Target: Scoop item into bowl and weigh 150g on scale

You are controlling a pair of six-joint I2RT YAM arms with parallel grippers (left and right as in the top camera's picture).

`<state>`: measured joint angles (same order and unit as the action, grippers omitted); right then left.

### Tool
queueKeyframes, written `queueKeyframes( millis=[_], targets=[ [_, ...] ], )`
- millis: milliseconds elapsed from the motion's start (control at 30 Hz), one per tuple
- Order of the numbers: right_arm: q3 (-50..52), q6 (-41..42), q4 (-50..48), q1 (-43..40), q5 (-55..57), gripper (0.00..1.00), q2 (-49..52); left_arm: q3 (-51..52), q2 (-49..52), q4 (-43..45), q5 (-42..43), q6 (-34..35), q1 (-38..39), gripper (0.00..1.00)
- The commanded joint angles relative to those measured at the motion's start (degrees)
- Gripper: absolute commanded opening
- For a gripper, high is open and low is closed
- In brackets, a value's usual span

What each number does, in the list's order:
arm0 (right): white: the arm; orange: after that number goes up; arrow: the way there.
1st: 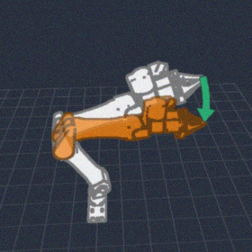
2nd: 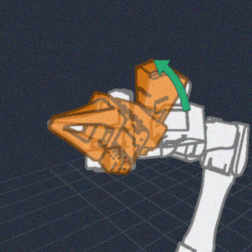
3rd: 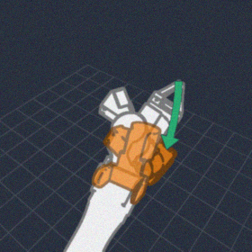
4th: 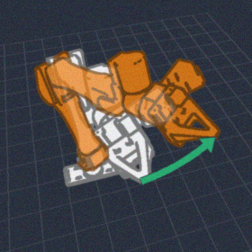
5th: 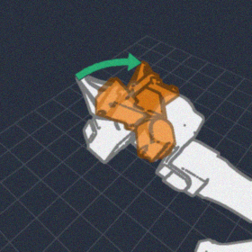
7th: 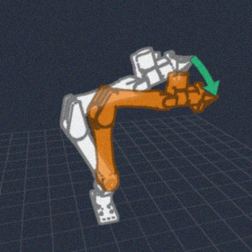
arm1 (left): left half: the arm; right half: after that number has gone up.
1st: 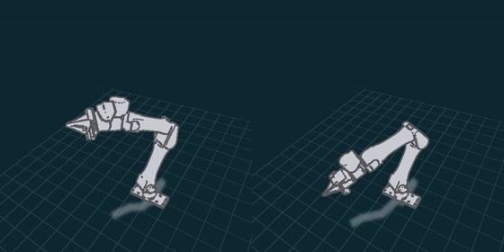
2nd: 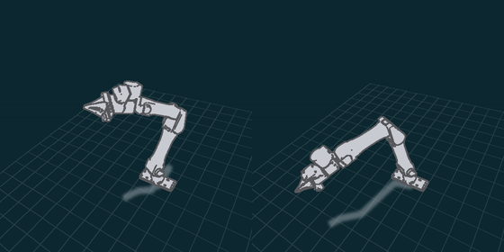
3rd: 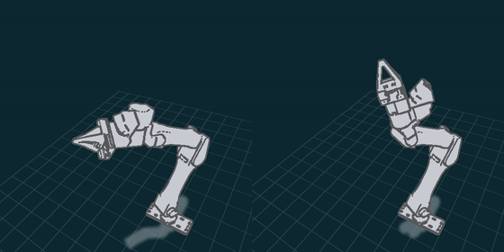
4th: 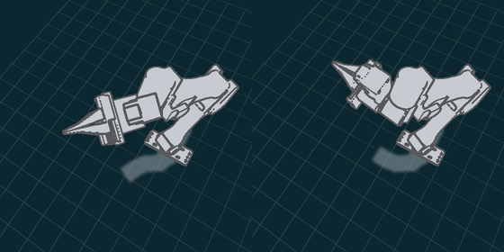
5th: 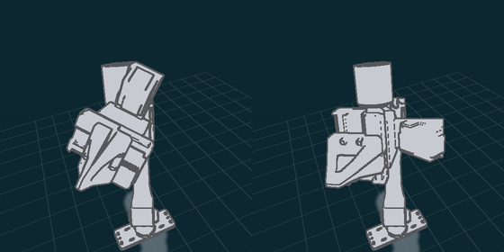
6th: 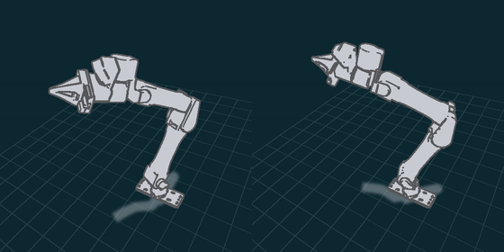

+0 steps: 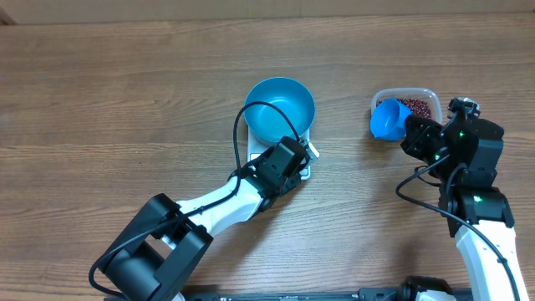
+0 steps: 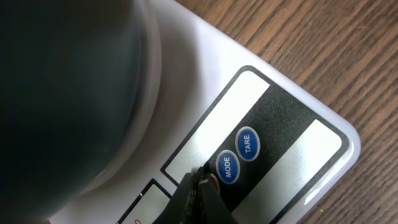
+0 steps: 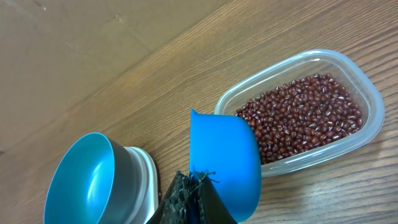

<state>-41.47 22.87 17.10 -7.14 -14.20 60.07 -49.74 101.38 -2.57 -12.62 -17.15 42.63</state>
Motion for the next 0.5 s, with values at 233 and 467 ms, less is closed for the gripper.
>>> queueKeyframes(
  millis=[233, 467],
  targets=[
    [-1.7, -0.2, -0.7, -0.3, 0.0, 0.04, -0.2, 0.9, 1.2, -0.1, 1.7, -2.2, -0.4, 0.04],
    [-1.7, -0.2, -0.7, -0.3, 0.0, 0.04, -0.2, 0.9, 1.2, -0.5, 2.2, -2.2, -0.4, 0.04]
  ],
)
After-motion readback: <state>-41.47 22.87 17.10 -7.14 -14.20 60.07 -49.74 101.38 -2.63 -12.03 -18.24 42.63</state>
